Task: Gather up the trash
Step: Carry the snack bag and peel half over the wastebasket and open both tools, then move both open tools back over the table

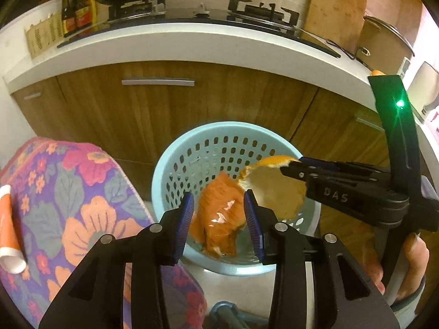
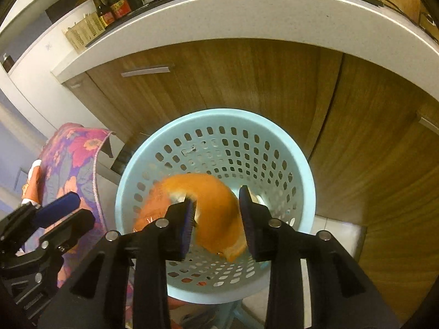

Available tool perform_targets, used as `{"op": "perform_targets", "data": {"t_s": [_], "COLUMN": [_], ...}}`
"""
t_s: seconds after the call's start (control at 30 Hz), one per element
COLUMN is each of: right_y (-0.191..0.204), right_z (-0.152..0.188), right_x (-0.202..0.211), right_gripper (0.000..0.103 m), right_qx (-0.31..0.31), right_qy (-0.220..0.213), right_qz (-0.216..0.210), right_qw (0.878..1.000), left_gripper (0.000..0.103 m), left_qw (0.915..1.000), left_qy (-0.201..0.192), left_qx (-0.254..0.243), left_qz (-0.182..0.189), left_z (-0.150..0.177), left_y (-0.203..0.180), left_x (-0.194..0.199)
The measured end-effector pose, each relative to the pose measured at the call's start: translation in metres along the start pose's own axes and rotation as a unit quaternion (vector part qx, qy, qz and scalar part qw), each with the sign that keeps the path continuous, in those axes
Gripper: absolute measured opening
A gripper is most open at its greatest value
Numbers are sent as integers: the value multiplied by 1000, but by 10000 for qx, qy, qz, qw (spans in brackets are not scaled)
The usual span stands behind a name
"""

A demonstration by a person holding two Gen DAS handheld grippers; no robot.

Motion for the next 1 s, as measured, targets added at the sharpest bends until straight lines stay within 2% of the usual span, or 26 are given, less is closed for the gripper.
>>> {"op": "perform_targets", "data": {"t_s": [0.1,0.13,0.4,0.63,0.77,1.0], "right_y": [1,1,9,40,66,144], "right_z": [-3,-4,-6,-5,-4,9], "right_x": [7,10,25,43,55,69], "right_gripper": [56,57,57,57,57,57], "right_qx": [2,8,103,342,512,1161], "right_qy": [-143,-200,-357,-668,-825,-1011], "right_qz": [62,85,25,-280,-499,-910], "right_qw": [9999,9998,9993,9968,9940,9839], "left_gripper": [38,39,42,49,52,61], "left_qw": [9999,9998,9992,9966,9933,9842], "left_qy": [-23,-51,-339,-762,-1042,-1463], "left_qx": [111,144,193,311,451,801], "left_qz": [83,100,106,-68,-217,-601], "left_z": [1,1,0,2,7,21], "left_y": [4,6,13,28,45,89], "left_x": [2,4,30,70,97,146]}}
Point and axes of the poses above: each gripper's, at about its wrist camera, not at the fingertips, and x roughly against the way its jaws point, y to its left, z to its underside, the point moved 6 cm from there along -x, roughly the way its jaws point, and after that the axes turned 5 degrees about -x, right-handed, at the moved point
